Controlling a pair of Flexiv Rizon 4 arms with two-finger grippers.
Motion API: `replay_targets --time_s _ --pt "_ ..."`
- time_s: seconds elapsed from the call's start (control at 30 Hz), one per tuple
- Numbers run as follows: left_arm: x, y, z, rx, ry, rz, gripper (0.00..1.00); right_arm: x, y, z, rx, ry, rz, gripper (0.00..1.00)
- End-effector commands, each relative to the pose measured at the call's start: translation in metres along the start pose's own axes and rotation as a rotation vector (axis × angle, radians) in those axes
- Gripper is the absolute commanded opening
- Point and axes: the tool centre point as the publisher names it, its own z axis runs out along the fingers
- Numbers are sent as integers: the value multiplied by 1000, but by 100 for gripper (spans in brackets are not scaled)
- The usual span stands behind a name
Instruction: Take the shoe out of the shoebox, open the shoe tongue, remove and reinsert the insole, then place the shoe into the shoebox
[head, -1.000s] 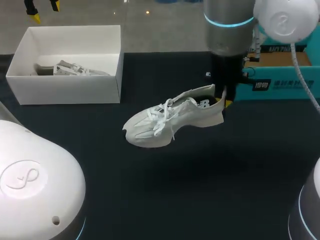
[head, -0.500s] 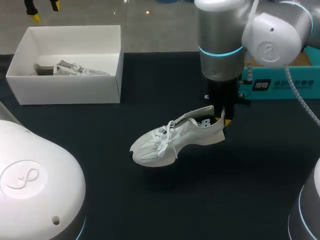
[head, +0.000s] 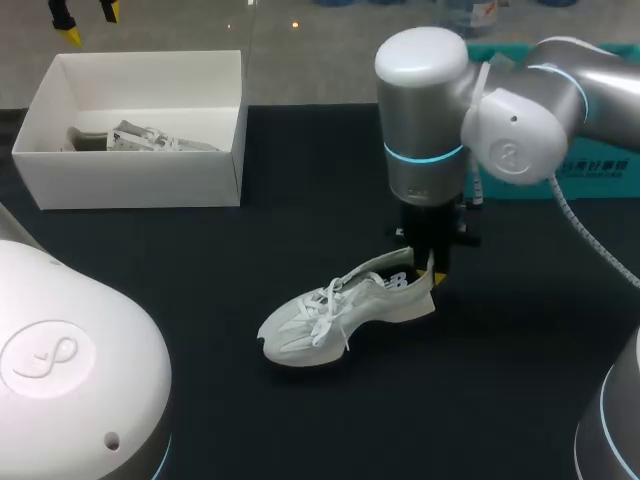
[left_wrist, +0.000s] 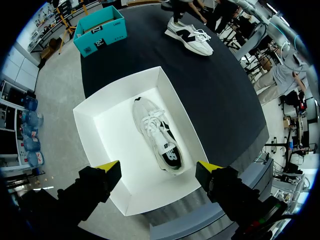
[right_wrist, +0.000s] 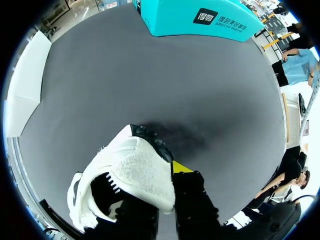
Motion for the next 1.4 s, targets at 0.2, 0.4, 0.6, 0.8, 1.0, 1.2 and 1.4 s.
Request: replay_targets --time_s 0.2,0.4,0.6,0.8,1.0,1.2,1.4 --pt "0 0 0 0 1 1 100 1 4 32 -12 -14 10 0" --pt "0 0 0 0 1 1 100 -1 8 40 -19 -14 14 60" --pt "0 0 0 0 1 1 100 -6 7 11 -35 -1 30 100" --pt "0 0 0 0 1 1 100 -13 6 -40 -115 79 -11 100" --pt "0 0 0 0 1 1 100 -18 17 -75 -198 177 -152 100" --pt "0 0 0 0 1 1 100 -20 27 -93 -206 346 -281 100" --pt "0 0 0 0 1 1 100 -20 27 -93 -206 346 -281 100"
